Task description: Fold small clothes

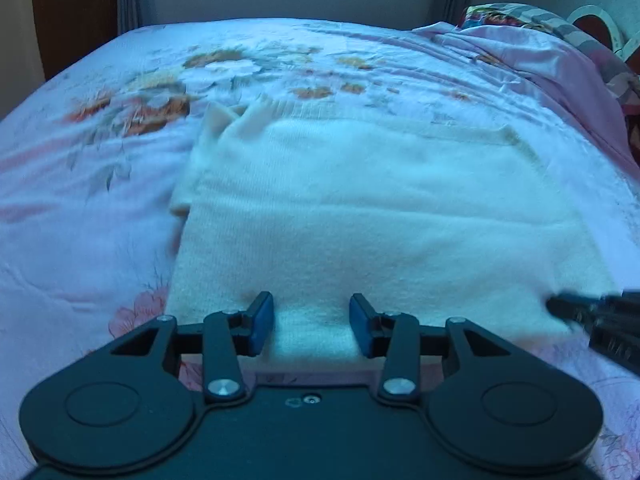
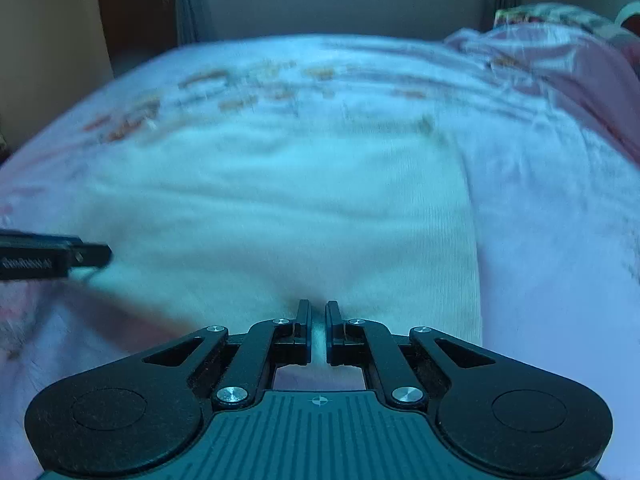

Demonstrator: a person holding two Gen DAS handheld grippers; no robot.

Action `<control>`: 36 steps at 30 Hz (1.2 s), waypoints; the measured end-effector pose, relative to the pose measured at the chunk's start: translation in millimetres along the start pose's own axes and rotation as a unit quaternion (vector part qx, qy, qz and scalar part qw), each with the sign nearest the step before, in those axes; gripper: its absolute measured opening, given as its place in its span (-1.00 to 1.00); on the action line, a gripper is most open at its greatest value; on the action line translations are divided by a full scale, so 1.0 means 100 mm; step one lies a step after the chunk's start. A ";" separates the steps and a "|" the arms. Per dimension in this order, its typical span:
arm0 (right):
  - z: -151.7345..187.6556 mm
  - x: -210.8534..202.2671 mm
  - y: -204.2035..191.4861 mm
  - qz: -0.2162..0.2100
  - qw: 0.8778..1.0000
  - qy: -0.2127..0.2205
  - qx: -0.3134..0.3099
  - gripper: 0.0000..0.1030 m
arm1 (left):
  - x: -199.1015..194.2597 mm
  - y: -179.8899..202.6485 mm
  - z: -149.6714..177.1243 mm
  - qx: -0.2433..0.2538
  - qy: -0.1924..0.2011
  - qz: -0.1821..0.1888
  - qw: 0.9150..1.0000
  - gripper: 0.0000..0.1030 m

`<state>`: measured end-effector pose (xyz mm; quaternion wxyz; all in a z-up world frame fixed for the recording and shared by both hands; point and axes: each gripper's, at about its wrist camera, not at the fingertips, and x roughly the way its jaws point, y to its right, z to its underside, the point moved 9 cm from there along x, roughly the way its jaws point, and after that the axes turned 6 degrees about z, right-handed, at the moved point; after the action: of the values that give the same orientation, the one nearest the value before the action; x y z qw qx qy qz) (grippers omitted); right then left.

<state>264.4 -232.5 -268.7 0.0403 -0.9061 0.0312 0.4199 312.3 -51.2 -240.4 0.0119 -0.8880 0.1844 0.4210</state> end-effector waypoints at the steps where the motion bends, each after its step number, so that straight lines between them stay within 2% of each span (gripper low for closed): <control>1: 0.02 -0.02 0.03 -0.004 1.000 0.007 0.012 -0.93 | -0.02 0.00 0.00 -0.001 -0.001 -0.005 1.000 -0.19; 5: -0.04 -0.20 0.06 -0.006 0.999 0.018 0.037 -0.88 | -0.12 0.03 -0.02 -0.014 -0.006 -0.010 1.000 -0.19; 7: 0.01 -0.17 0.09 0.006 0.999 0.010 0.036 -0.35 | -0.12 0.02 0.01 -0.013 -0.008 -0.018 1.000 -0.18; 8: 0.06 -0.12 0.10 0.008 0.999 0.000 0.034 -0.22 | -0.11 0.01 0.02 -0.014 -0.009 -0.019 1.000 -0.18; 11: 0.04 -0.18 0.11 0.009 0.999 0.002 0.036 -0.22 | -0.13 0.00 0.03 -0.014 -0.012 -0.023 1.000 -0.18; 15: -0.04 -0.37 0.13 0.011 0.998 0.030 0.047 -0.21 | -0.20 -0.01 -0.01 -0.020 -0.007 -0.024 0.999 -0.12; 23: -0.10 -0.35 0.13 0.008 0.998 0.029 0.049 -0.21 | -0.21 0.01 -0.13 -0.005 0.003 -0.027 1.000 -0.05; 30: -0.43 -0.12 0.26 0.019 0.998 0.042 0.051 -0.21 | 0.10 -0.09 -0.32 -0.011 0.002 -0.031 0.999 -0.04; 32: -0.48 0.02 0.29 0.032 0.998 0.041 0.041 -0.21 | 0.21 -0.16 -0.34 -0.021 -0.001 -0.035 0.999 0.06; 34: -0.44 0.21 0.35 0.049 0.998 0.021 0.033 -0.22 | 0.27 -0.20 -0.36 -0.025 -0.001 -0.035 0.999 0.16; 36: -0.40 0.31 0.38 0.048 0.998 0.015 0.029 -0.22 | 0.29 -0.22 -0.38 -0.024 -0.001 -0.036 0.999 0.21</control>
<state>311.5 -274.8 -267.8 0.0462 -0.9081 0.0880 0.4068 364.7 -46.9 -240.7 0.0054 -0.8938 0.1424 0.4252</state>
